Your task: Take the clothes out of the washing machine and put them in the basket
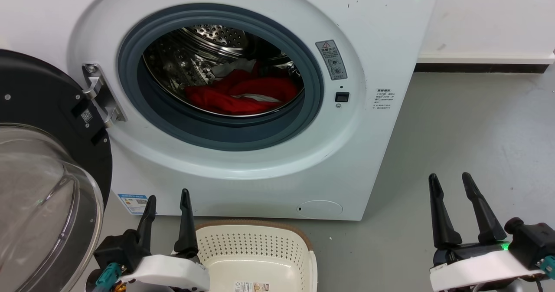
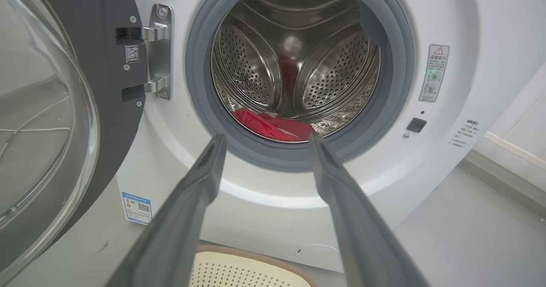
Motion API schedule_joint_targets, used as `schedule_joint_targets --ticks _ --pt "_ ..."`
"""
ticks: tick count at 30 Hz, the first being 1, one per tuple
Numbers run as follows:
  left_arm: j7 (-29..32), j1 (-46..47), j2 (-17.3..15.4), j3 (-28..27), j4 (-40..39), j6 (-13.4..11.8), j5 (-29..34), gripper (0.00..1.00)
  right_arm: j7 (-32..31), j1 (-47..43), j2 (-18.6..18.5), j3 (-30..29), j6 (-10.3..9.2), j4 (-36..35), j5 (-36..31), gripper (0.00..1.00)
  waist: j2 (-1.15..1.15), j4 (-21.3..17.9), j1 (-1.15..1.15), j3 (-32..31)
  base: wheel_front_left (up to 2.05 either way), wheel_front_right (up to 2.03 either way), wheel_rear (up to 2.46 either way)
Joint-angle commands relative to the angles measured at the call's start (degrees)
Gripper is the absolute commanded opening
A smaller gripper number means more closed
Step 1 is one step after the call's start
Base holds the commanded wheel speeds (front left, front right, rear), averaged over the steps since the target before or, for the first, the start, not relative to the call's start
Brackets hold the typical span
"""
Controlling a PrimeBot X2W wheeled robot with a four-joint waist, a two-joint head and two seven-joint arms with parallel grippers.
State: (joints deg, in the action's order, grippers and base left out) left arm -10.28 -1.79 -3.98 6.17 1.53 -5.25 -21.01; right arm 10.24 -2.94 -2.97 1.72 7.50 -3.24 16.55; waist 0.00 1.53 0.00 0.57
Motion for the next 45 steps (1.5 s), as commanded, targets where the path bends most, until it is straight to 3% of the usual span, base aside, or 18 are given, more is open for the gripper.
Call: schedule_joint_targets --ticks 1,33,45 --pt "-0.63 -0.05 -0.11 0.13 -0.67 -0.25 1.7 1.0 0.61 -0.51 0.12 0.05 -0.02 -0.79 -1.62 1.0 0.0 0.02 0.0 0.03 0.0 0.0 0.0" --pt "-4.32 -2.31 0.82 0.43 -1.8 -0.34 16.29 1.0 4.33 -2.88 0.17 -0.19 -0.02 -2.47 -14.94 1.0 0.0 0.44 0.0 0.22 0.0 0.0 0.0" --pt "-4.95 -2.6 1.07 0.19 -1.7 -0.28 18.41 1.0 4.97 -3.07 0.18 -0.31 -0.03 -2.77 -16.22 1.0 0.0 0.67 0.0 0.04 0.0 0.0 0.0"
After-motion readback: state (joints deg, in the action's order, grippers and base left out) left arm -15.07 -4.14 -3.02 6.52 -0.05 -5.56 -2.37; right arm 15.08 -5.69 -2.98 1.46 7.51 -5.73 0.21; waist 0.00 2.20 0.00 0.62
